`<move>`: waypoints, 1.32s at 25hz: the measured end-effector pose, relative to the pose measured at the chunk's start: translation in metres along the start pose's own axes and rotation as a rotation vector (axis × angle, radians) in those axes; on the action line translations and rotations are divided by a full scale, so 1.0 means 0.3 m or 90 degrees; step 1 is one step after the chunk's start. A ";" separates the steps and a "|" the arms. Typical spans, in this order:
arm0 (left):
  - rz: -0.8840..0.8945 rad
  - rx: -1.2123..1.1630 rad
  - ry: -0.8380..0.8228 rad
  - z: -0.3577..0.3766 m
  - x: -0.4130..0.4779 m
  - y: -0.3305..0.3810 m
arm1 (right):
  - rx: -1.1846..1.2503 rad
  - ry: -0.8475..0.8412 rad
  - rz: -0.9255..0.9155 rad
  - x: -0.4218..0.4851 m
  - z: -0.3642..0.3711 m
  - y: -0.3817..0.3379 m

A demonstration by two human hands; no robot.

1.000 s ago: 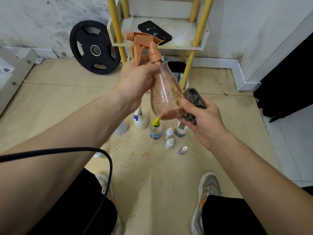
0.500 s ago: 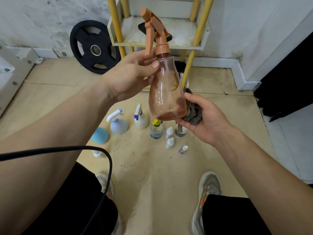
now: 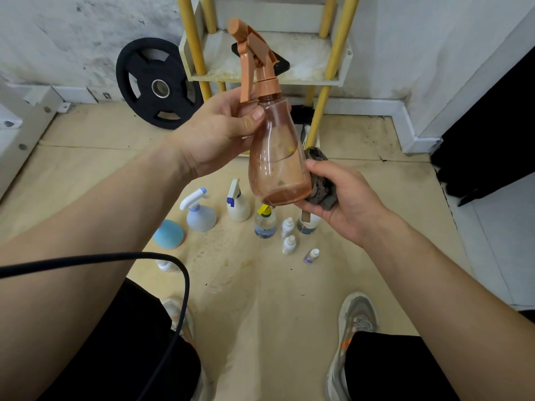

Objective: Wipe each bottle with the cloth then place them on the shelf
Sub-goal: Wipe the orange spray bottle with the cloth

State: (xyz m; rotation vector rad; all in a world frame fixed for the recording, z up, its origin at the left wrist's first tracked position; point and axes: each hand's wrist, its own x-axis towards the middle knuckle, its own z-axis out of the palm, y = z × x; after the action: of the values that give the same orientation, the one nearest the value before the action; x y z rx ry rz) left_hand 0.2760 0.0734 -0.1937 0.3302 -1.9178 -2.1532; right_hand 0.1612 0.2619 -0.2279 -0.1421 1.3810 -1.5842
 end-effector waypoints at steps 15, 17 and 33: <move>-0.007 0.112 0.219 0.055 0.017 -0.014 | -0.555 0.112 -0.421 -0.051 0.039 0.009; -0.011 0.100 0.226 0.067 0.021 -0.019 | -0.558 0.097 -0.510 -0.058 0.050 0.015; -0.078 0.084 0.367 0.080 0.032 -0.040 | -0.734 0.060 -0.693 -0.061 0.016 0.112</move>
State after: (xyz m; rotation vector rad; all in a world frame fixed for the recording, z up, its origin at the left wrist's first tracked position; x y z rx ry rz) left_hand 0.2588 0.0941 -0.2030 0.9929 -1.7260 -1.7329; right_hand 0.1929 0.2763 -0.2442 -1.7527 2.3347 -1.3017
